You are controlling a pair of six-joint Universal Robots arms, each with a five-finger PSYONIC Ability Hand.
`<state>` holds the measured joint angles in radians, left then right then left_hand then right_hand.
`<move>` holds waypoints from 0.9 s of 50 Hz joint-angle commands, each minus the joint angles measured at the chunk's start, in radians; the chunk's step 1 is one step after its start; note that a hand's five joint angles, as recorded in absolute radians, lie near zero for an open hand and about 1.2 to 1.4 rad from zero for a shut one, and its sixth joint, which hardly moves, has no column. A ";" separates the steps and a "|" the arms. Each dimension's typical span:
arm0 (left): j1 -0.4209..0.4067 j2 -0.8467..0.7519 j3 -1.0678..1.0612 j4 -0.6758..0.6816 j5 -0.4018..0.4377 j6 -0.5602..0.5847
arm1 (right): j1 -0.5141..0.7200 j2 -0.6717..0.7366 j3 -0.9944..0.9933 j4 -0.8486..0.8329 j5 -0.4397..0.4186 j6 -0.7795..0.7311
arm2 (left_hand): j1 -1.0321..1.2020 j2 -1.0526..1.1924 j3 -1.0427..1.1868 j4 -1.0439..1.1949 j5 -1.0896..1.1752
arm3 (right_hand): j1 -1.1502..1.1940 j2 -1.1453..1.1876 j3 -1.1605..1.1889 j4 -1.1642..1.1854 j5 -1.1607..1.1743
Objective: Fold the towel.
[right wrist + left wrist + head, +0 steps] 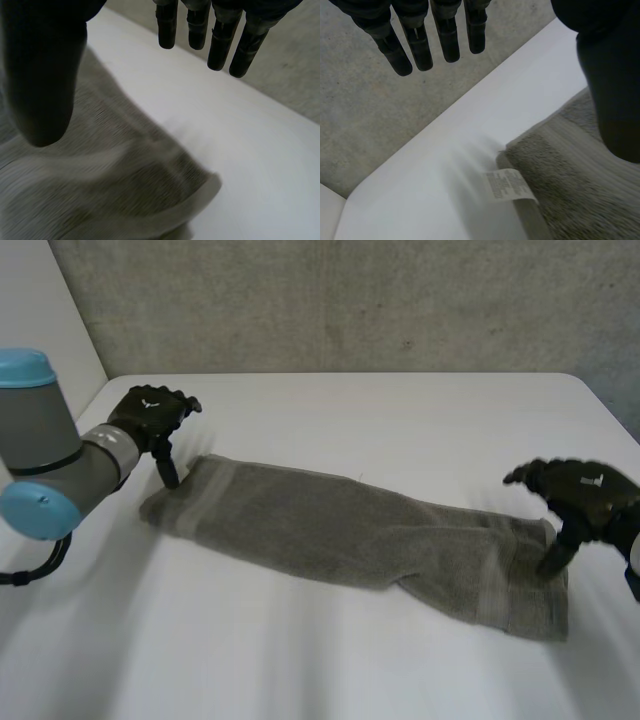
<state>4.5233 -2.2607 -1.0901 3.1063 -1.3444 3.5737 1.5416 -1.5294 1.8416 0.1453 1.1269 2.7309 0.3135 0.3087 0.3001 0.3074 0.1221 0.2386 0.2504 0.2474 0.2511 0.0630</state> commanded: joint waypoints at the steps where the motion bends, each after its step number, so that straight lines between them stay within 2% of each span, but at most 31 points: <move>1: 0.016 0.112 -0.180 0.025 0.060 -0.006 | 0.005 -0.015 0.178 -0.018 0.010 -0.145 | 0.006 0.010 0.019 0.012 0.023 | 0.055 0.043 0.046 0.042 0.056; 8: 0.016 0.161 -0.249 0.052 0.074 -0.036 | 0.005 0.060 0.252 -0.176 0.053 -0.152 | 0.006 0.010 0.019 0.012 0.023 | 0.122 0.111 0.114 0.110 0.123; 11: 0.016 0.171 -0.269 0.063 0.090 -0.047 | 0.005 0.101 0.278 -0.253 0.097 -0.165 | 0.006 0.010 0.019 0.012 0.023 | 0.421 0.409 0.412 0.408 0.422; 12: 0.016 0.174 -0.275 0.064 0.093 -0.050 | 0.005 0.101 0.278 -0.253 0.097 -0.165 | 0.006 0.010 0.019 0.012 0.023 | 0.422 0.410 0.413 0.409 0.423; 13: 0.016 0.175 -0.275 0.064 0.093 -0.050 | 0.005 0.121 0.280 -0.271 0.106 -0.166 | 0.006 0.010 0.019 0.012 0.023 | 0.663 0.651 0.654 0.651 0.664; 14: 0.016 0.176 -0.278 0.068 0.094 -0.052 | 0.005 0.121 0.280 -0.271 0.106 -0.166 | 0.006 0.010 0.019 0.012 0.023 | 0.665 0.654 0.657 0.653 0.666; 16: 0.016 0.176 -0.281 0.068 0.094 -0.053 | 0.003 0.144 0.271 -0.300 0.126 -0.169 | 0.006 0.010 0.019 0.012 0.023 | 1.155 1.143 1.146 1.143 1.156; 22: 0.025 0.178 -0.292 0.069 0.094 -0.055 | -0.008 0.086 0.238 -0.348 0.166 -0.189 | 0.006 0.010 0.019 0.012 0.023 | 1.158 1.146 1.149 1.145 1.159; 25: 0.040 0.190 -0.304 0.071 0.096 -0.055 | -0.014 0.017 0.197 -0.352 0.186 -0.254 | 0.006 0.010 0.019 0.012 0.023 | 1.158 1.146 1.149 1.145 1.159; 27: 0.046 0.198 -0.309 0.071 0.096 -0.055 | -0.055 -0.014 0.142 -0.360 0.198 -0.363 | 0.006 0.010 0.019 0.012 0.023 | 1.158 1.146 1.149 1.145 1.159; 28: 0.051 0.201 -0.313 0.071 0.096 -0.055 | -0.055 -0.014 0.142 -0.360 0.198 -0.364 | 0.006 0.010 0.019 0.012 0.023 | 1.158 1.146 1.149 1.145 1.159; 30: 0.057 0.204 -0.321 0.071 0.097 -0.055 | -0.141 -0.005 0.076 -0.346 0.215 -0.485 | 0.006 0.010 0.019 0.012 0.023 | 1.158 1.146 1.149 1.145 1.159; 33: 0.074 0.211 -0.335 0.071 0.099 -0.055 | -0.173 0.009 0.037 -0.342 0.237 -0.539 | 0.006 0.010 0.019 0.012 0.023 | 1.158 1.146 1.149 1.145 1.159; 35: 0.085 0.216 -0.343 0.071 0.100 -0.056 | -0.186 0.076 -0.065 -0.333 0.307 -0.618 | 0.006 0.010 0.019 0.012 0.023 | 1.158 1.146 1.149 1.145 1.159; 36: 0.091 0.219 -0.347 0.072 0.108 -0.058 | -0.186 0.077 -0.065 -0.332 0.307 -0.619 | 0.006 0.010 0.019 0.012 0.023 | 1.158 1.146 1.149 1.145 1.159; 38: 0.095 0.219 -0.350 0.071 0.119 -0.058 | -0.160 0.142 -0.178 -0.325 0.399 -0.672 | 0.006 0.010 0.019 0.012 0.023 | 1.158 1.146 1.149 1.145 1.159; 41: 0.102 0.221 -0.352 0.071 0.128 -0.061 | -0.112 0.163 -0.229 -0.323 0.435 -0.678 | 0.006 0.010 0.019 0.012 0.023 | 1.158 1.146 1.149 1.145 1.159; 43: 0.102 0.221 -0.353 0.071 0.128 -0.061 | 0.039 0.183 -0.313 -0.326 0.480 -0.663 | 0.006 0.010 0.019 0.012 0.023 | 1.158 1.146 1.149 1.145 1.159; 44: 0.103 0.222 -0.353 0.071 0.128 -0.062 | 0.040 0.183 -0.314 -0.326 0.481 -0.663 | 0.006 0.010 0.019 0.012 0.023 | 1.158 1.146 1.149 1.145 1.159; 45: 0.103 0.222 -0.353 0.071 0.128 -0.062 | 0.122 0.186 -0.350 -0.332 0.490 -0.643 | 0.006 0.010 0.019 0.012 0.023 | 1.158 1.146 1.149 1.145 1.159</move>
<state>4.6182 -2.0413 -1.4386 3.1772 -1.2262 3.5149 1.3919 -1.4081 1.6822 -0.1817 1.5073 2.0730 0.3138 0.3093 0.3003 0.3079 0.1292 1.3242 1.3181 1.2975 1.3430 1.1519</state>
